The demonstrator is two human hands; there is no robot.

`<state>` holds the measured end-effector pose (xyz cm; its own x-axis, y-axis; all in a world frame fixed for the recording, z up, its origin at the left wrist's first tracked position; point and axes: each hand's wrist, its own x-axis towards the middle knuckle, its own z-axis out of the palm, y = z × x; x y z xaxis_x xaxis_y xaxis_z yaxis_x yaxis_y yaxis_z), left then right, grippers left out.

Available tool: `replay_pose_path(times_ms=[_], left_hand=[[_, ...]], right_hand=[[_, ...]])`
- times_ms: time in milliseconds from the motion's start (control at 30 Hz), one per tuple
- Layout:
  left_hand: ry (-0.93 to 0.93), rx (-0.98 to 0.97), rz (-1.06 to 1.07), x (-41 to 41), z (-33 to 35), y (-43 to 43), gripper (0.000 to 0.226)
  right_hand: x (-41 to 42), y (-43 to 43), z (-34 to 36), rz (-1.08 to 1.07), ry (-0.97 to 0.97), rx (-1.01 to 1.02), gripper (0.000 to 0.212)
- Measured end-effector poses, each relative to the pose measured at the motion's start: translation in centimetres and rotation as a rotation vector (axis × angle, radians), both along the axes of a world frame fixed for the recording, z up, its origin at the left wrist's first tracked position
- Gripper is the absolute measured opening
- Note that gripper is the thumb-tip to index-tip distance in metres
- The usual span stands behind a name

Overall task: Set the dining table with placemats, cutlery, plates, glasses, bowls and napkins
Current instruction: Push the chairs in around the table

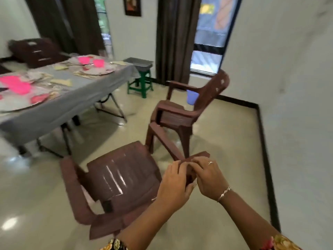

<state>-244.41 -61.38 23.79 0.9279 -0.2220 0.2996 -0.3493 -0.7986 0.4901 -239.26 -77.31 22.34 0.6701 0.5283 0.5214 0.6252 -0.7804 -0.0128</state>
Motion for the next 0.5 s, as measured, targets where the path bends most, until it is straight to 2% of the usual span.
replay_pose_path(times_ms=[133,200,267,333,400,500], left_hand=[[0.174,0.11,0.198,-2.0,0.3,-0.7,0.065],[0.306,0.196,0.286,-2.9,0.4,-0.6,0.068],[0.366,0.326,0.375,-3.8,0.7,-0.2,0.068],[0.424,0.455,0.442,-4.3,0.9,0.8,0.067],[0.502,0.529,0.526,-5.1,0.9,1.8,0.061],[0.54,0.58,0.594,-6.1,1.0,3.0,0.039]], right_hand=[[1.5,-0.3,-0.8,0.26,0.078,-0.027,0.047],[1.7,0.1,-1.2,0.324,0.103,-0.071,0.045],[1.8,0.4,-1.5,0.351,0.119,-0.123,0.03],[2.4,0.9,-1.6,0.379,0.14,-0.165,0.034],[3.4,1.3,-1.3,0.404,0.152,-0.241,0.04],[4.3,1.6,-0.8,0.416,0.133,-0.319,0.039]])
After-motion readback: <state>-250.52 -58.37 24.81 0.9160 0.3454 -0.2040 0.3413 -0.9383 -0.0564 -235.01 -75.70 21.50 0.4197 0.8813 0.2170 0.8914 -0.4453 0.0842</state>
